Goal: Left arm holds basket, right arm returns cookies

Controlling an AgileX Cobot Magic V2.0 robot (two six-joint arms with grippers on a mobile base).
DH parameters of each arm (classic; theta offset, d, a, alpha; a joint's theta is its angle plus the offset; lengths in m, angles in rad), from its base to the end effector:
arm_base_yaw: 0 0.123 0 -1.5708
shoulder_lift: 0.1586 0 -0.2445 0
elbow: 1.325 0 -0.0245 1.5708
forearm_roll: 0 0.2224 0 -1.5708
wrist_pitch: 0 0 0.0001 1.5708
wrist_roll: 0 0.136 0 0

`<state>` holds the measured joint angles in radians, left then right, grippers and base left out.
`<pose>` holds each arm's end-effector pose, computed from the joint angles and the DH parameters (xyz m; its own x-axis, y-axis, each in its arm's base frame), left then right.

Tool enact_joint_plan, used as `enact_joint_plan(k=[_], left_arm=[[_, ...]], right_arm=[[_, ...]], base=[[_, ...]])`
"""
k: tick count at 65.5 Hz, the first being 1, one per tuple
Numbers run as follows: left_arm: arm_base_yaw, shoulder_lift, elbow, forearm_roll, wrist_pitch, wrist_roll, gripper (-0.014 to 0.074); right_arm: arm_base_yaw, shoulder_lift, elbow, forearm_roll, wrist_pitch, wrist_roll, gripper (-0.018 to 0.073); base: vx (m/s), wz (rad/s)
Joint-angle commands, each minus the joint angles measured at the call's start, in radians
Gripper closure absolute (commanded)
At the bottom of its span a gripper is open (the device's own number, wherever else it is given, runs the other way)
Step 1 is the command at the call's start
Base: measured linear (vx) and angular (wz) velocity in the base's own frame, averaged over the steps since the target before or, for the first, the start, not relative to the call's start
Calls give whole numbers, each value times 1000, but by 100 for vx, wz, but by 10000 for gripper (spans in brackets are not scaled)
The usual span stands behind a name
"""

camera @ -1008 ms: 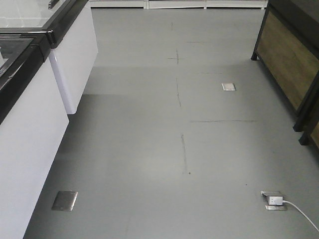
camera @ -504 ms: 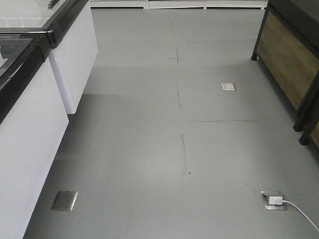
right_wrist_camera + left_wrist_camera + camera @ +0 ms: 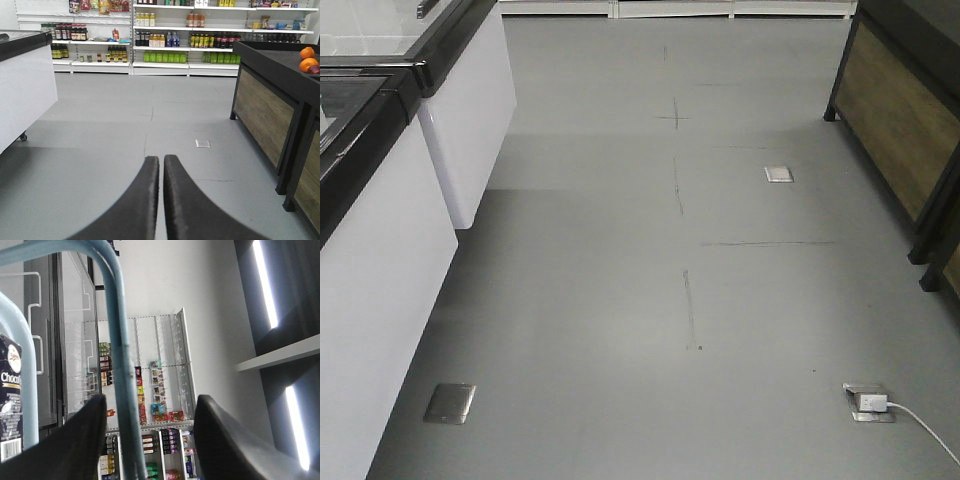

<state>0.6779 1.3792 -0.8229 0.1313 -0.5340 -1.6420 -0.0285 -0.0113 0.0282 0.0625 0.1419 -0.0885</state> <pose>0.2680 0.2042 0.2969 0.5754 -0.8165 -0.0460 0.0234 0.0726 -0.9971 0.1139 -0.0020 0.1892 -0.0717 -0.0246 -0.9971 0.0178 0.9995 -0.0259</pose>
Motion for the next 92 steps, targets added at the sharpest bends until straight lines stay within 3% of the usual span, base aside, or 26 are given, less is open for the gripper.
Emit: enact_joint_plan(k=[1,15,33,50,65,92], left_arm=[[0,-26,-29,-2,-76,-9,290],[0,-18,-29,-2,-76,-9,459],[0,-7,-29,-2,-76,-2,603],[0,-7,-29,-2,-88,-2,603],[0,-7,-35,-13,-171,-6,602],[-11,-10,-104,1,-227,-132,601]], right_arm=[[-1,-12,17,-4,-76,-8,562],[-1,-12,17,-4,-76,-8,562],[-1,-12,17,-4,-76,-8,562],[-1,-12,17,-4,-76,-8,562],[-1,-12,17,-4,-76,-8,562],[-1,-12,17,-4,-76,-8,562]], base=[[0,0],[0,0],[0,0],[0,0],[0,0],[0,0]])
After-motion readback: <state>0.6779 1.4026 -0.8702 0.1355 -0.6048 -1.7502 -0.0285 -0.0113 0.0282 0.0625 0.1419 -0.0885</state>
